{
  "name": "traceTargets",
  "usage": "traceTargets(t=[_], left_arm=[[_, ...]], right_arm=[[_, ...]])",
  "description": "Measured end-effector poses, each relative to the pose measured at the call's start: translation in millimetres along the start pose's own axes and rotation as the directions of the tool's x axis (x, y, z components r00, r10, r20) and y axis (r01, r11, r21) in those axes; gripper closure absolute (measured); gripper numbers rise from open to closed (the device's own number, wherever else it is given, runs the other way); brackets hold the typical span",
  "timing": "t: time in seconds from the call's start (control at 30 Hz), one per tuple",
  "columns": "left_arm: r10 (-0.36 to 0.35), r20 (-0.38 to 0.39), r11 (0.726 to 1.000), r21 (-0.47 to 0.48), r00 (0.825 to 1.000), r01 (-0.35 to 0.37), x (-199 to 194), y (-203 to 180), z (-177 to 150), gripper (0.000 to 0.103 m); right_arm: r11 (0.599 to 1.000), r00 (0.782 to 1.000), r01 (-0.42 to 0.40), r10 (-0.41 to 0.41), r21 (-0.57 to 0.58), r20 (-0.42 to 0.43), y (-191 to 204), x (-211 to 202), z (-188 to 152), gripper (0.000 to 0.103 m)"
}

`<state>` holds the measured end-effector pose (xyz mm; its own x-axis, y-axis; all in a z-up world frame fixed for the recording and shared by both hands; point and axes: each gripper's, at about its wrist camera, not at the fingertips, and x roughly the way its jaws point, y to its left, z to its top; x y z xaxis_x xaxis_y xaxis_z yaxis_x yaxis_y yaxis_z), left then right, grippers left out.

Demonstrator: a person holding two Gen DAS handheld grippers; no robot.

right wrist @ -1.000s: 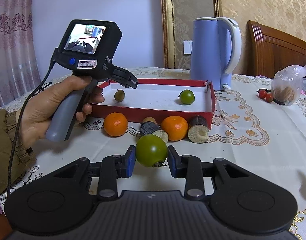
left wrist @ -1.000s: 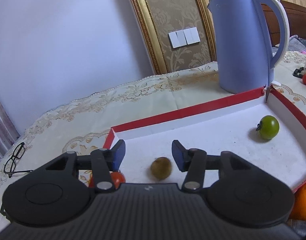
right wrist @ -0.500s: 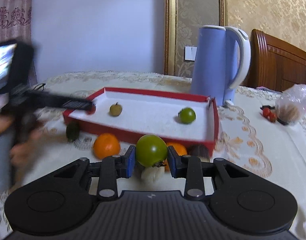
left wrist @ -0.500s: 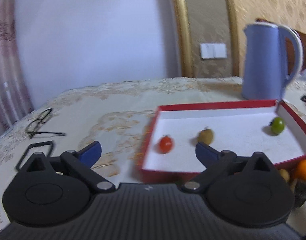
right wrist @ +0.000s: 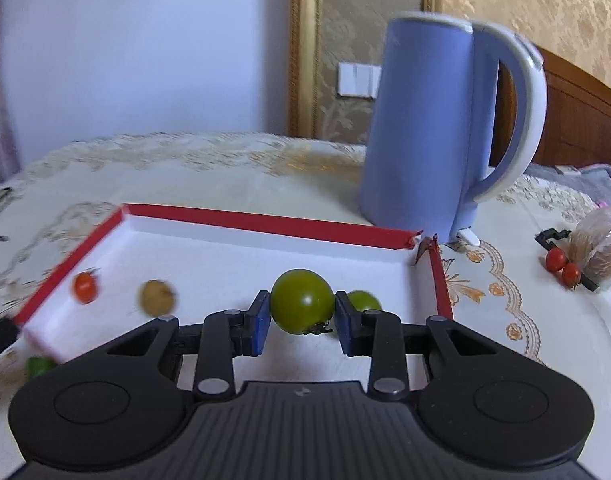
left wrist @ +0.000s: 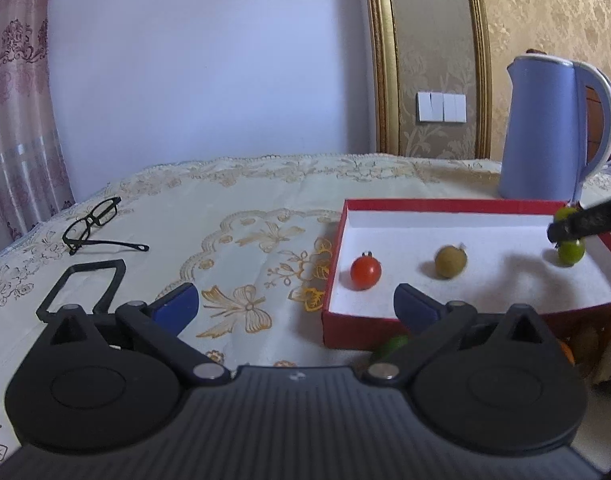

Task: Organize fruits
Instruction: 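Lower the green tomato into the box and open the right gripper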

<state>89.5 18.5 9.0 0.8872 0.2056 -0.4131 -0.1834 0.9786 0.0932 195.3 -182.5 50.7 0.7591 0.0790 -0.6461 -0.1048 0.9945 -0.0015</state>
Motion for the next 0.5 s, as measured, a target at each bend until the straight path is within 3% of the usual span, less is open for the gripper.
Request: traceTargets(t=[0.2, 0.5], left_arm=[[0.002, -0.022, 1.0, 0.019, 1.0, -0.002, 4, -3, -3, 0.0], [-0.004, -0.027, 1.0, 0.006, 1.0, 0.004, 5, 0, -3, 0.0]], right_arm=[[0.997, 0.998, 0.068, -0.068, 0.037, -0.017, -2, 16, 10, 0.07], [0.998, 0.999, 0.05, -0.049, 0.044, -0.004, 0, 5, 11, 0.065]])
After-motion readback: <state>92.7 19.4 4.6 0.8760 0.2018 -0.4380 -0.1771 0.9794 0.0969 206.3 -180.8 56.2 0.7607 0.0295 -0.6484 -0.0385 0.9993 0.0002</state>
